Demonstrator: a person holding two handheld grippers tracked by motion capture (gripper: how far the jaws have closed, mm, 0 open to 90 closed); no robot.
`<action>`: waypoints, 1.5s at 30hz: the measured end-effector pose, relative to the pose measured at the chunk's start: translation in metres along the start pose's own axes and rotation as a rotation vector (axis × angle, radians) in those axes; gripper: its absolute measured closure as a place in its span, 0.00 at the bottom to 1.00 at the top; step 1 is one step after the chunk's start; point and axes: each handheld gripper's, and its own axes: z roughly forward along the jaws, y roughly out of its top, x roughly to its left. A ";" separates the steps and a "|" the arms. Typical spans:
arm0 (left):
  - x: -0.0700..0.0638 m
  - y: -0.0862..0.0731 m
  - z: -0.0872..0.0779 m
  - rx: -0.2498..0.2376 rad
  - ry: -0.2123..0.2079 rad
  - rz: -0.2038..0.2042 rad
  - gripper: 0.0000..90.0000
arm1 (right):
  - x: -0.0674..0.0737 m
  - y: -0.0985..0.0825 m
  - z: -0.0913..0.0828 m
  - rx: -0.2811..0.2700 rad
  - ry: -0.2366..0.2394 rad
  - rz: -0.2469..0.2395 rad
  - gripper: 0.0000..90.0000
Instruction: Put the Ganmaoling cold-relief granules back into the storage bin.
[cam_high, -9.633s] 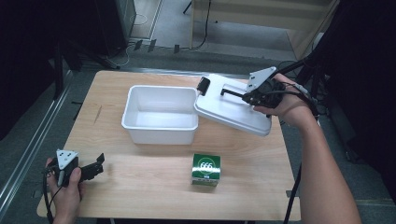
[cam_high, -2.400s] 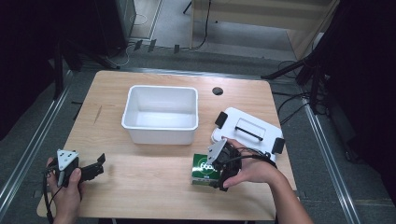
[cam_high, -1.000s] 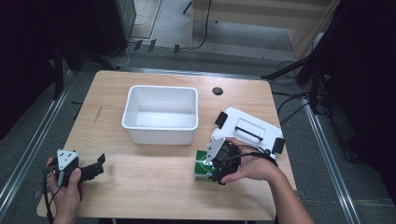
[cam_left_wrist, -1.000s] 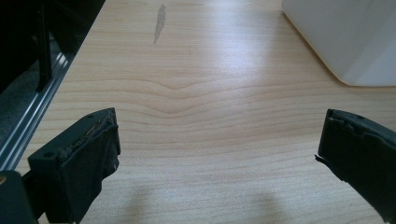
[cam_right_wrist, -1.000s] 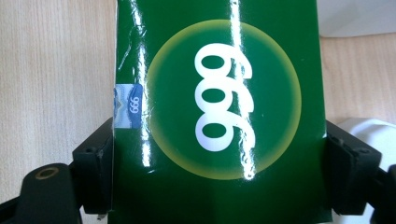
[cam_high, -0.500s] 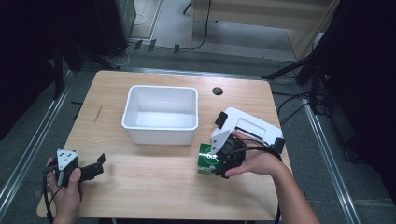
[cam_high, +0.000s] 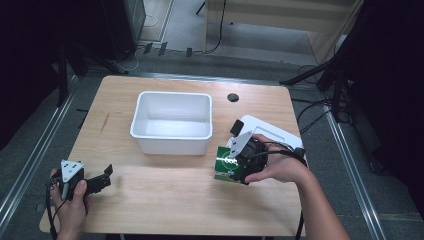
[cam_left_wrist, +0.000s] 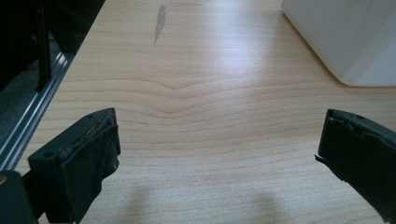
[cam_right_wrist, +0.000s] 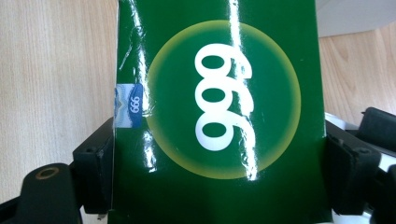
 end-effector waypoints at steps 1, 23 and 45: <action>0.000 0.000 0.000 0.001 0.000 0.001 0.00 | -0.001 0.000 -0.001 0.000 -0.006 0.000 0.18; 0.000 0.000 0.000 0.000 -0.001 0.001 0.00 | -0.017 0.003 -0.025 0.009 -0.045 0.014 0.18; 0.000 0.000 0.000 0.000 -0.002 0.001 0.00 | -0.043 0.008 -0.045 0.016 -0.033 0.024 0.18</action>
